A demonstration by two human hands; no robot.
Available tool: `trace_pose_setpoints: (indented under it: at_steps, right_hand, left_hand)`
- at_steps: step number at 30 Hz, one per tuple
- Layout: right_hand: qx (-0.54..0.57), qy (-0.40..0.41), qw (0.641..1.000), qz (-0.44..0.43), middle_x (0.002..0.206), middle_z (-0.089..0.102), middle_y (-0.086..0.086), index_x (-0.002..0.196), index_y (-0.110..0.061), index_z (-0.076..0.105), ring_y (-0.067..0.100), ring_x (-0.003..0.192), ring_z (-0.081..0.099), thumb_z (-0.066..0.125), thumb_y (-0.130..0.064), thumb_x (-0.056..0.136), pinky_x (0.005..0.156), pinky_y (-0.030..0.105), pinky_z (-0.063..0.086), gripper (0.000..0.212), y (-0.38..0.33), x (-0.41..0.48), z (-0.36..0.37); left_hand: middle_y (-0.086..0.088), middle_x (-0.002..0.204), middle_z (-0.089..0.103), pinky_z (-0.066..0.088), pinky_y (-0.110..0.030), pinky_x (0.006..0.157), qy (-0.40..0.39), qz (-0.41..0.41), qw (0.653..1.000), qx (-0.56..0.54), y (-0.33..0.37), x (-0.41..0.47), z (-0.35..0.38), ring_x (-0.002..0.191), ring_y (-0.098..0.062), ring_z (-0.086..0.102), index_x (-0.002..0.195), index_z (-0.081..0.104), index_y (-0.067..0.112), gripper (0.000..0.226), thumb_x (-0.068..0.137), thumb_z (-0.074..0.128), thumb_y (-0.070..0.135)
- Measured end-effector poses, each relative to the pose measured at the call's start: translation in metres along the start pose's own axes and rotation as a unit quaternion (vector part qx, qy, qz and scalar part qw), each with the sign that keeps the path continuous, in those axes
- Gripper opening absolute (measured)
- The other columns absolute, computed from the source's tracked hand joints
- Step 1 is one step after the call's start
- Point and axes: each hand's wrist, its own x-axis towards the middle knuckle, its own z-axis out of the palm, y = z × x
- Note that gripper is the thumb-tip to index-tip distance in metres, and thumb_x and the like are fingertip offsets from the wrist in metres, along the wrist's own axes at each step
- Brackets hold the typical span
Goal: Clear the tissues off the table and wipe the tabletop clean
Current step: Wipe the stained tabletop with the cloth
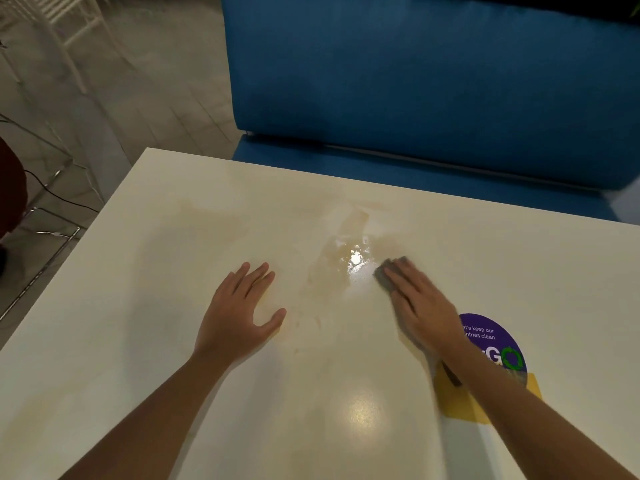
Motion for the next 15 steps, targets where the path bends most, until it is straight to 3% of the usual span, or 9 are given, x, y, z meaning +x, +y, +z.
trace_pose_setpoints:
  at_steps: [2, 4, 6, 8, 11, 15]
  right_hand:
    - [-0.007, 0.039, 0.995, 0.089, 0.146, 0.036, -0.005, 0.141, -0.019, 0.035, 0.009, 0.139, 0.022, 0.028, -0.027, 0.097, 0.115, 0.027, 0.018, 0.045, 0.011, 0.004, -0.006]
    - [-0.031, 0.070, 0.982, 0.170, 0.146, 0.037, 0.006, 0.141, -0.011, 0.037, 0.020, 0.139, 0.025, 0.027, -0.022, 0.097, 0.112, 0.031, 0.019, 0.046, 0.009, 0.015, -0.004]
    - [-0.041, 0.082, 0.976, 0.198, 0.143, 0.038, 0.015, 0.139, -0.002, 0.037, 0.027, 0.136, 0.026, 0.028, -0.015, 0.098, 0.114, 0.029, 0.011, 0.044, -0.003, 0.028, 0.002]
    - [-0.020, 0.059, 0.975, 0.213, 0.148, 0.031, 0.014, 0.142, -0.003, 0.031, 0.025, 0.140, 0.021, 0.027, -0.017, 0.099, 0.113, 0.019, -0.002, 0.046, -0.020, 0.037, 0.010]
    - [-0.016, 0.032, 0.988, 0.150, 0.151, 0.028, 0.008, 0.144, -0.013, 0.032, 0.024, 0.141, 0.021, 0.020, -0.033, 0.093, 0.114, 0.028, 0.008, 0.055, -0.045, 0.036, 0.024]
    - [0.009, -0.013, 1.000, 0.002, 0.143, 0.042, 0.001, 0.135, -0.015, 0.047, 0.019, 0.137, 0.031, 0.032, -0.026, 0.096, 0.115, 0.023, 0.015, 0.043, -0.056, 0.016, 0.020]
  left_hand:
    - [0.003, 0.141, 0.047, 0.026, -0.037, 0.112, 0.006, 0.005, 1.000, 0.001, 0.000, 0.000, 0.000, 0.135, -0.021, 0.035, 0.129, 0.054, 0.015, 0.061, 0.082, 0.044, 0.053]
    - [0.002, 0.140, 0.048, 0.025, -0.035, 0.113, 0.008, 0.005, 1.000, 0.000, 0.000, 0.001, -0.001, 0.135, -0.021, 0.036, 0.129, 0.054, 0.014, 0.061, 0.082, 0.045, 0.052]
    - [0.002, 0.139, 0.049, 0.024, -0.034, 0.113, 0.012, 0.005, 1.000, 0.001, 0.000, 0.001, -0.001, 0.134, -0.022, 0.037, 0.128, 0.055, 0.014, 0.060, 0.081, 0.046, 0.051]
    - [0.001, 0.138, 0.050, 0.026, -0.035, 0.112, 0.014, 0.009, 1.000, 0.001, 0.000, 0.000, -0.001, 0.133, -0.022, 0.038, 0.127, 0.056, 0.013, 0.060, 0.081, 0.047, 0.051]
    - [0.001, 0.138, 0.050, 0.027, -0.036, 0.111, 0.014, 0.007, 1.000, -0.001, 0.000, 0.001, -0.001, 0.133, -0.023, 0.039, 0.126, 0.056, 0.013, 0.059, 0.081, 0.047, 0.050]
    - [0.001, 0.138, 0.050, 0.028, -0.037, 0.111, 0.008, 0.006, 1.000, -0.001, 0.000, 0.001, -0.001, 0.133, -0.023, 0.039, 0.126, 0.056, 0.014, 0.059, 0.081, 0.047, 0.051]
